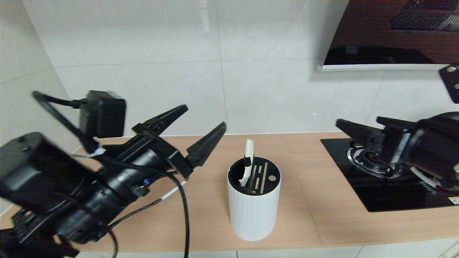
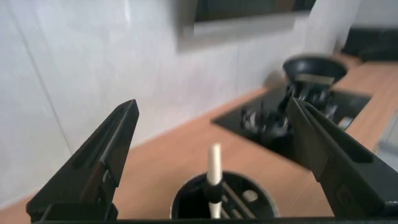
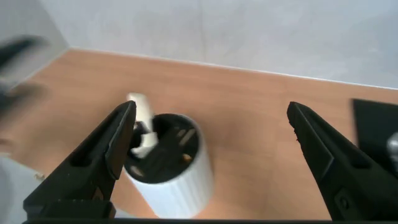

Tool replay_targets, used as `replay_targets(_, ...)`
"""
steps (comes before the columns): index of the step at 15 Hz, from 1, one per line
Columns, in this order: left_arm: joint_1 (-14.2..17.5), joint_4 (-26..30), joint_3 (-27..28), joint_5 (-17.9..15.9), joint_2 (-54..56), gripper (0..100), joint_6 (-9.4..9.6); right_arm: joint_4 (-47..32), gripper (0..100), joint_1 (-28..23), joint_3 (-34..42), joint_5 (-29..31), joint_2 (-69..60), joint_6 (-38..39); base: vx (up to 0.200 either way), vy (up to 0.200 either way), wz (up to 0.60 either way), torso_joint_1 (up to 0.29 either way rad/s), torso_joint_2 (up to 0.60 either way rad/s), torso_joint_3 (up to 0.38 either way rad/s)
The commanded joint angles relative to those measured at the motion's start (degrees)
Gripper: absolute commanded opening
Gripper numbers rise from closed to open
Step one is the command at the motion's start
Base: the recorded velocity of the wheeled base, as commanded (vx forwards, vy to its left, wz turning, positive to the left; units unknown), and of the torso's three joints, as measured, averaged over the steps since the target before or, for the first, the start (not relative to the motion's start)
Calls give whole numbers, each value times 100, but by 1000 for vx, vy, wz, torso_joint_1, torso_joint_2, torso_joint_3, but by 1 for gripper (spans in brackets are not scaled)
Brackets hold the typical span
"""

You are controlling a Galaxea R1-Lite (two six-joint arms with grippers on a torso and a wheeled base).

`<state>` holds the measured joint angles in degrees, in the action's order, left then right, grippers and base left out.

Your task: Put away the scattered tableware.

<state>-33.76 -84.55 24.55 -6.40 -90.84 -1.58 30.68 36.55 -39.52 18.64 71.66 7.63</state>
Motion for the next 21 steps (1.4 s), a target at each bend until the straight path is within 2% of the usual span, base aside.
replay_targets(1, 141, 475, -1137, 165, 2132, 100, -70, -10, 100, -1150, 1351, -185, -1708, 28, 0, 0, 0, 0, 0, 0)
replay_targets(3, 677, 1459, -1339, 192, 3345, 100, -132, -10, 100, -1633, 2027, -493, -2534, 28, 0, 0, 0, 0, 0, 0)
replay_targets(4, 888, 2066, -1453, 183, 4048, 100, -299, -19, 100, -1730, 2177, -590, -2903, 63, 0, 0, 0, 0, 0, 0)
replay_targets(5, 1108, 2760, -1567, 174, 4778, 100, -404, -98, 100, -1730, 2221, -607, -3193, 256, 0, 0, 0, 0, 0, 0)
replay_targets(8, 1978, 5195, -1567, 121, 7124, 100, -474, -1029, 100, -1835, 2194, -563, -3984, 256, 0, 0, 0, 0, 0, 0)
replay_targets(9, 2312, 6038, -1541, -19, 7801, 100, -527, -1275, 100, -2020, 2247, -563, -4283, 177, 0, 0, 0, 0, 0, 0)
replay_targets(10, 2558, 6575, -1506, -186, 8241, 100, -545, -1513, 100, -2213, 2273, -598, -4599, 54, 0, 0, 0, 0, 0, 0)
replay_targets(11, 2787, 6768, -1418, -344, 8531, 100, -650, -1759, 100, -2398, 2282, -607, -4986, -16, 0, 0, 0, 0, 0, 0)
replay_targets(12, 2848, 6742, -1400, -371, 8548, 100, -738, -1917, 100, -2486, 2282, -607, -5232, -25, 0, 0, 0, 0, 0, 0)
replay_targets(13, 3086, 6504, -1286, -388, 8619, 100, -1046, -2339, 100, -2618, 2265, -607, -5856, -25, 0, 0, 0, 0, 0, 0)
replay_targets(14, 3191, 6513, -1251, -397, 8706, 100, -1151, -2594, 100, -2758, 2256, -607, -6234, -51, 0, 0, 0, 0, 0, 0)
replay_targets(15, 3437, 6522, -1313, -406, 8803, 100, -1151, -2857, 100, -3066, 2291, -660, -6542, -60, 0, 0, 0, 0, 0, 0)
replay_targets(16, 3507, 6513, -1374, -388, 8873, 100, -1142, -2945, 100, -3154, 2317, -704, -6621, -42, 0, 0, 0, 0, 0, 0)
replay_targets(17, 3499, 6302, -1611, -265, 8900, 100, -1107, -2972, 100, -3497, 2493, -765, -6814, -42, 0, 0, 0, 0, 0, 0)
replay_targets(18, 3499, 6197, -1682, -169, 8900, 100, -1116, -3007, 100, -3611, 2616, -844, -7016, -51, 0, 0, 0, 0, 0, 0)
replay_targets(19, 3499, 5924, -1989, -2, 8900, 100, -1072, -2972, 100, -3655, 3073, -915, -7166, -122, 0, 0, 0, 0, 0, 0)
replay_targets(20, 3490, 5722, -2315, 7, 8917, 100, -940, -2875, 100, -3655, 3416, -669, -7166, -209, 0, 0, 0, 0, 0, 0)
replay_targets(21, 3420, 5863, -2455, -28, 9076, 100, -685, -2576, 100, -3646, 3794, -449, -7166, -236, 0, 0, 0, 0, 0, 0)
